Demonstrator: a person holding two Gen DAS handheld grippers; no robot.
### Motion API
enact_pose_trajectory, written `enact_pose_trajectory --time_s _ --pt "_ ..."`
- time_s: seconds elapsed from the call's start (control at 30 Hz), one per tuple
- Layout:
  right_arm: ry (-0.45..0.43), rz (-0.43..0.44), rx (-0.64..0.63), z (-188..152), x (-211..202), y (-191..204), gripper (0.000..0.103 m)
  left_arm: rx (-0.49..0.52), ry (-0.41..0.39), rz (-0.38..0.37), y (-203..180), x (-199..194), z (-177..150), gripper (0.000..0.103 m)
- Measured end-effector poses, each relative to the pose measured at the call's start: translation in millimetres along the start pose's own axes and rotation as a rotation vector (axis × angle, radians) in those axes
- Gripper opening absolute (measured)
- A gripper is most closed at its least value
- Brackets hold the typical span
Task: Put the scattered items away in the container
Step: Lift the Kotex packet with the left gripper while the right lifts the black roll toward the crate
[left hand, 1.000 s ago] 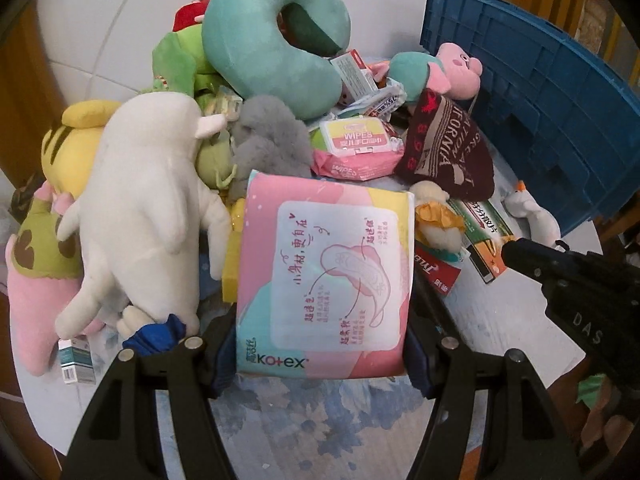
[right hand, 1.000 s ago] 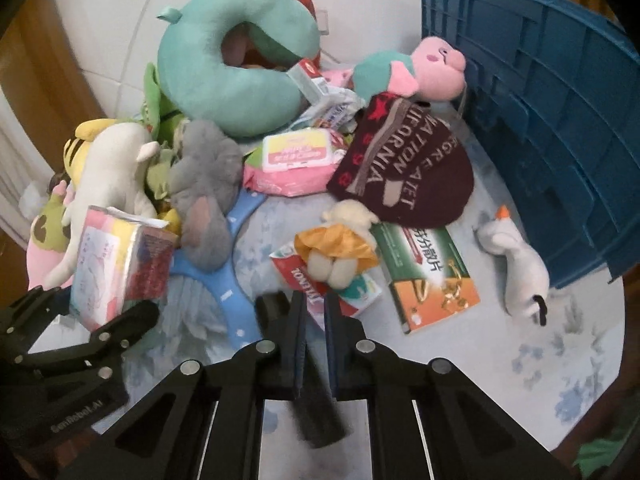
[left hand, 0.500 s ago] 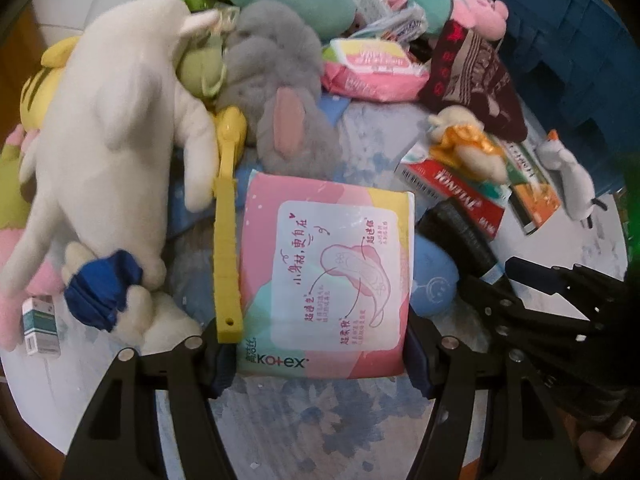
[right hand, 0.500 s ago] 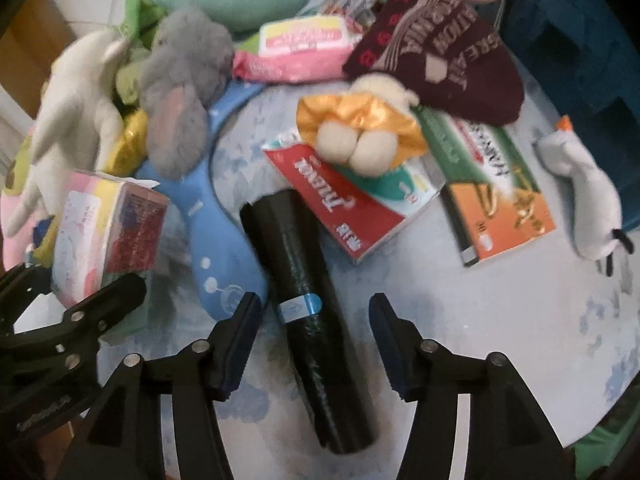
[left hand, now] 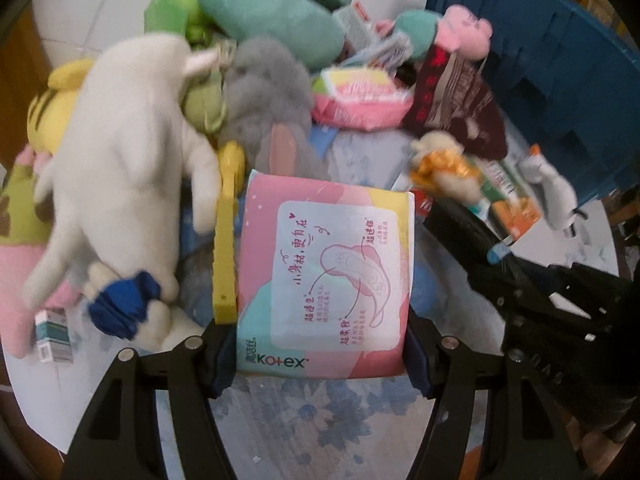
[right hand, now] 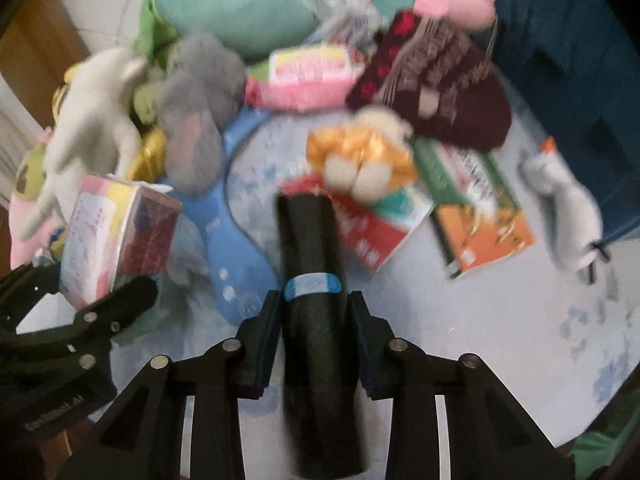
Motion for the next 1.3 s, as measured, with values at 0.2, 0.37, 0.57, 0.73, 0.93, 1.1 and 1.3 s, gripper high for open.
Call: enact_pose_trajectory --time_s 0.2,0.37,0.57,0.73,0.93,1.1,1.3 --pt "-0.085 -0.011 0.012 21 -52 -6 0.032 0.011 -0.063 -0.029 -6 -36 21 0.066" --pt "-0.156 -0.032 0.002 45 -92 2 0.032 0.029 -0.120 -0.034 -12 -64 40 0.066" --pt "-0.242 -0.067 -0.011 75 -134 4 0.032 0.041 -0.189 -0.059 -14 -104 62 0.066" --pt "-0.302 -0.095 -0.015 92 -172 3 0.032 0.057 -0.238 -0.074 -22 -129 81 0.066" --pt "-0.347 -0.140 -0.002 105 -206 -8 0.032 0.091 -0.266 -0.099 -45 -141 93 0.066" --pt "-0.363 -0.164 0.019 109 -218 -28 0.032 0.105 -0.277 -0.120 -70 -143 107 0.066" --pt "-0.411 -0.152 0.043 123 -236 -76 0.032 0.114 -0.324 -0.114 -119 -150 134 0.066"
Point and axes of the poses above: each gripper's, at about its wrist camera, not at the fingertips, and x roughly the way its jaws point, y to its left, z to its top, the point moved 9 cm from there along x, roughly the way its jaws point, and after that the axes turned 9 degrees about -x, right-handed, at the moved point
